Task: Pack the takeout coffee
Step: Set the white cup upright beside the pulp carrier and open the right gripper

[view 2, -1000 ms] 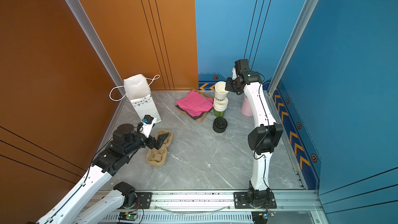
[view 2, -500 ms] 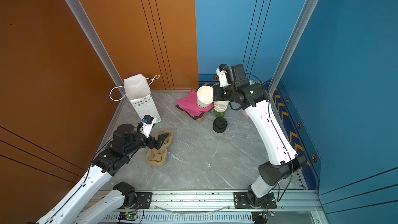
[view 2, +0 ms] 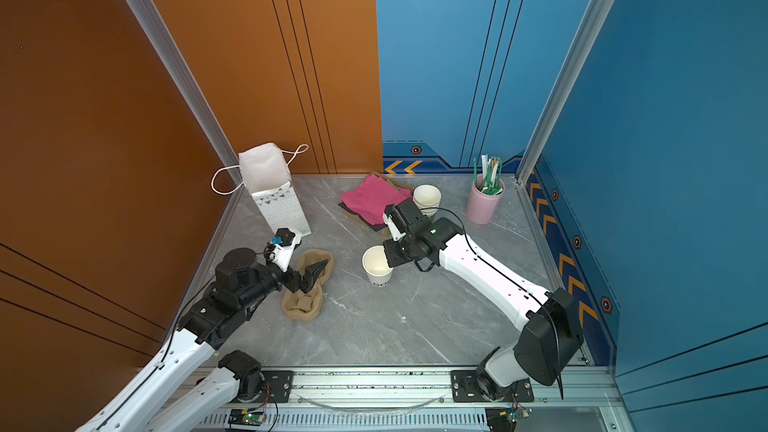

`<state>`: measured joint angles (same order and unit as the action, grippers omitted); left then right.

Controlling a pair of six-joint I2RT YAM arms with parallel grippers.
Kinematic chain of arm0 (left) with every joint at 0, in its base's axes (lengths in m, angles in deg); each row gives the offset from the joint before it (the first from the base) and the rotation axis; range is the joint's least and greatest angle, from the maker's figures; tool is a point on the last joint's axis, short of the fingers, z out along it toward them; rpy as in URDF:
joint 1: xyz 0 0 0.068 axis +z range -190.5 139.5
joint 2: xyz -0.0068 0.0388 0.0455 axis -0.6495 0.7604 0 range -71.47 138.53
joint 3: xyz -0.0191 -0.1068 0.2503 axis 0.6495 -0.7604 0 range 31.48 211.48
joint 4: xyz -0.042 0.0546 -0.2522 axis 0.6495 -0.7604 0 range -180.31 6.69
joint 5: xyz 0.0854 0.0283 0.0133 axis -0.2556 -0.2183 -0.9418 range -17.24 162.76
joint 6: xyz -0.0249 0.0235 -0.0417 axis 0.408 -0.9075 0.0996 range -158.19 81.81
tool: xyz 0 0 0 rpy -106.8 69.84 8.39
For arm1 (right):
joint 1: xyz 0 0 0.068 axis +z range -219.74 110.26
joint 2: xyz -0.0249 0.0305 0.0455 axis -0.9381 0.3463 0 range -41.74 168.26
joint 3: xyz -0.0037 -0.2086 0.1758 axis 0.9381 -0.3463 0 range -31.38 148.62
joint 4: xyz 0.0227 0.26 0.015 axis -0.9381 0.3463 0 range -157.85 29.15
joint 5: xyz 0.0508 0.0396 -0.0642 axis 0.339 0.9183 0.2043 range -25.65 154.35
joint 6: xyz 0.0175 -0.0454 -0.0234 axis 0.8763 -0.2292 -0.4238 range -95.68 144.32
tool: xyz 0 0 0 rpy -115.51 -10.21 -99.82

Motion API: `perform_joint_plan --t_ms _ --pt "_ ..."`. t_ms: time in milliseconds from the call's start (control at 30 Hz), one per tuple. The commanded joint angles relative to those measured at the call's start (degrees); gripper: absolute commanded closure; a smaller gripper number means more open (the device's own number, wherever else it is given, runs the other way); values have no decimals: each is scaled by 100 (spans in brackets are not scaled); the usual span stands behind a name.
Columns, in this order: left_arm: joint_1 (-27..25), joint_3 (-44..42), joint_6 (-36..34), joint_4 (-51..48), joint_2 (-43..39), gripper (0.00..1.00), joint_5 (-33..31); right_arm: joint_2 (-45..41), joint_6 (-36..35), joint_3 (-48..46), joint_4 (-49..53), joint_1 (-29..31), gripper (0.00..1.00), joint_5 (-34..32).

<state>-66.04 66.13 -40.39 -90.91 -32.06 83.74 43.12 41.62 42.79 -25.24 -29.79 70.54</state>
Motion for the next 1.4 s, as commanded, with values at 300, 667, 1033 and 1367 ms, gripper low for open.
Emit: perform_joint_plan --t_ms 300,667,1033,1367 --pt "-284 -379 569 581 -198 2 -267 48 125 -942 -1140 251 100 -464" --pt "-486 -389 699 589 -80 2 -457 318 114 -1107 -1202 225 97 -403" --pt "-592 -380 735 586 13 2 -514 388 221 -1016 -1077 200 74 -303" --pt "-663 -372 728 583 13 2 -536 -296 208 -531 -686 -317 32 -524"
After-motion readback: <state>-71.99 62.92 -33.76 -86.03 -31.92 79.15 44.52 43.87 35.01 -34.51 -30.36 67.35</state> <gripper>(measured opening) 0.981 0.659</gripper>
